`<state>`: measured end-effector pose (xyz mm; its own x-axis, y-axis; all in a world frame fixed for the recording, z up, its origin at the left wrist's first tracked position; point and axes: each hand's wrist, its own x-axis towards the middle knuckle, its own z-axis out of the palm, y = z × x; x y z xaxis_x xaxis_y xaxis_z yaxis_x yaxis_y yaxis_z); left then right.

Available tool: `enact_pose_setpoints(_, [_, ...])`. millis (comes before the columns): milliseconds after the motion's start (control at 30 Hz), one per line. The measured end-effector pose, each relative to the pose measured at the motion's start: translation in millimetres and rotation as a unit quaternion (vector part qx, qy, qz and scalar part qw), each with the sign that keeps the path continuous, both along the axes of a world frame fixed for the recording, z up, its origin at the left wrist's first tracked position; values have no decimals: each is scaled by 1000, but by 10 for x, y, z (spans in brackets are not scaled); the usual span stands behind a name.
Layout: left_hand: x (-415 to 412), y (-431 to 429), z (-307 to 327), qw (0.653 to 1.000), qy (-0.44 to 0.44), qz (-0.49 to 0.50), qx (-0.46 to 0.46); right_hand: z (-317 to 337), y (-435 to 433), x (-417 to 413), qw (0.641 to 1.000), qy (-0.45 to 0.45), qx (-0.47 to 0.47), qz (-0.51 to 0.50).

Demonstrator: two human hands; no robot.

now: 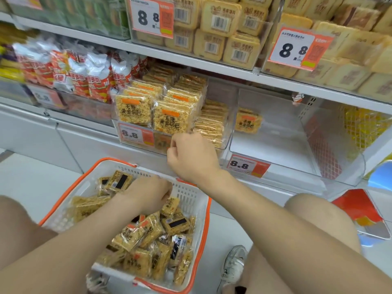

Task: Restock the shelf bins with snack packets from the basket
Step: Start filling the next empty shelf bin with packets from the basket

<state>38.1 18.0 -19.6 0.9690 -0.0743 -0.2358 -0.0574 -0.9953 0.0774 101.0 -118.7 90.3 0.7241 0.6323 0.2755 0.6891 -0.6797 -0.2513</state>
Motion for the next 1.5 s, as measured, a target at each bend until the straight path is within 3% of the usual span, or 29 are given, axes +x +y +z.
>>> enact_pose_setpoints(167, [-168, 84, -344, 982, 172, -4, 76, -385, 123, -218, 983, 100, -149, 45])
enact_pose_setpoints(333, [-291, 144, -654, 941, 334, 32, 48, -774, 111, -343, 961, 127, -233, 80])
enact_pose_setpoints(767, [-452, 255, -1131, 955, 265, -40, 127, -962, 173, -288, 954, 117, -255, 109])
enact_pose_setpoints(1000, [-437, 259, -1042, 951, 245, -103, 155, -939, 133, -330, 910, 194, -336, 148])
enact_pose_setpoints(1133, [-486, 341, -945, 965, 262, -23, 19, -897, 80, -309, 894, 233, -353, 149])
enact_pose_setpoints(1267, [-373, 360, -721, 966, 163, 55, -194, -818, 18, -230, 891, 241, -361, 130])
enact_pose_setpoints(1367, [-248, 285, -425, 927, 64, 103, -354, -669, -76, -113, 906, 254, -327, 93])
enact_pose_setpoints(1500, [-177, 198, -21, 838, -12, 170, -518, -515, -180, 26, 928, 302, -218, 30])
